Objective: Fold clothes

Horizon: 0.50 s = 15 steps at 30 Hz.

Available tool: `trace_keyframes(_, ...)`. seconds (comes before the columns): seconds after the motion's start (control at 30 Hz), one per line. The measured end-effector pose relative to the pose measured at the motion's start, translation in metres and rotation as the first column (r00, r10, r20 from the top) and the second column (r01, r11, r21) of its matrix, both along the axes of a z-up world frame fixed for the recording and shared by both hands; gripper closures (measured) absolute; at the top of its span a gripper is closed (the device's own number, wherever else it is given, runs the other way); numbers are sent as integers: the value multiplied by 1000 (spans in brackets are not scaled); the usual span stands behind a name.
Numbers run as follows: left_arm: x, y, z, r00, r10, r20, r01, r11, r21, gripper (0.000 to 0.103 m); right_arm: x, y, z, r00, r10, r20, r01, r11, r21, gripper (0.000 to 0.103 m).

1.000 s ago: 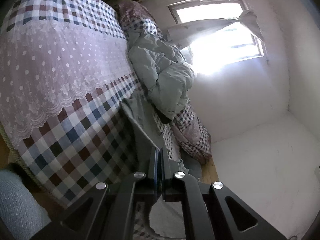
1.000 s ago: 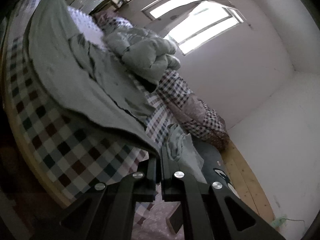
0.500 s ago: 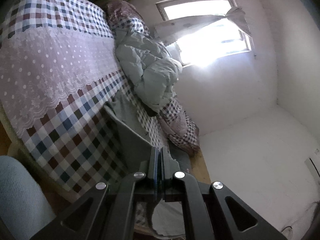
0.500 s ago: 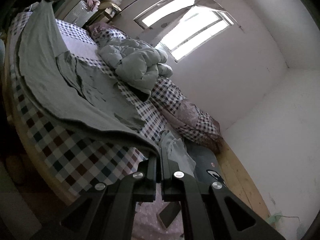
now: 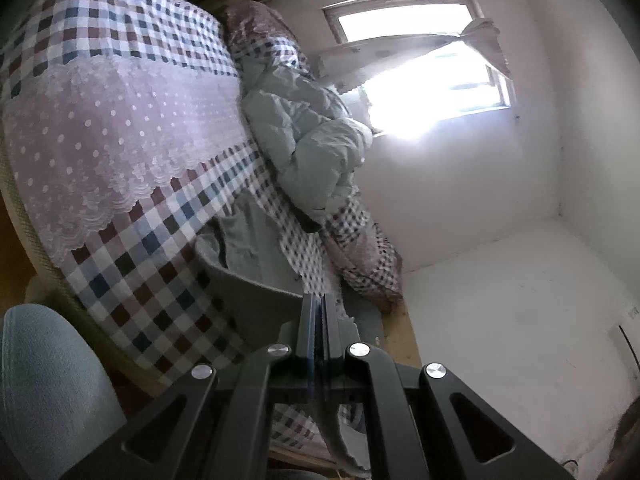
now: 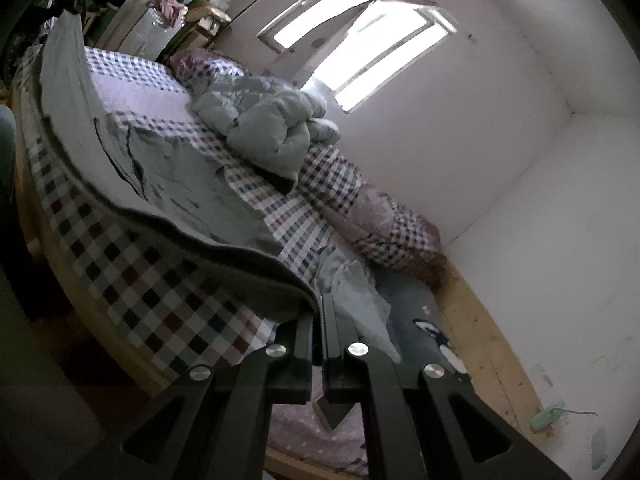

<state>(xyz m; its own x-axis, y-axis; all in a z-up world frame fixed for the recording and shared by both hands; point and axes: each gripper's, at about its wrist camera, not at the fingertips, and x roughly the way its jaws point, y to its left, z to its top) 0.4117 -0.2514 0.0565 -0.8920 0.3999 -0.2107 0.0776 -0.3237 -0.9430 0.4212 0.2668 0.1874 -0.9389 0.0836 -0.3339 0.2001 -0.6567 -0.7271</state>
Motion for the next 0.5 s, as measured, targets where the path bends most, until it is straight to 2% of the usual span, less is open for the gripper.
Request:
trace_keyframes(0.2, -27, 1, -2, 1000, -3, 18, 3, 1000, 15, 102, -23, 2, -6, 999, 6, 50, -5, 1000, -20, 103)
trace_keyframes(0.5, -92, -3, 24, 1000, 21, -7, -21, 1000, 1, 102, -87, 4, 15, 998, 0, 59, 2, 999, -32, 102)
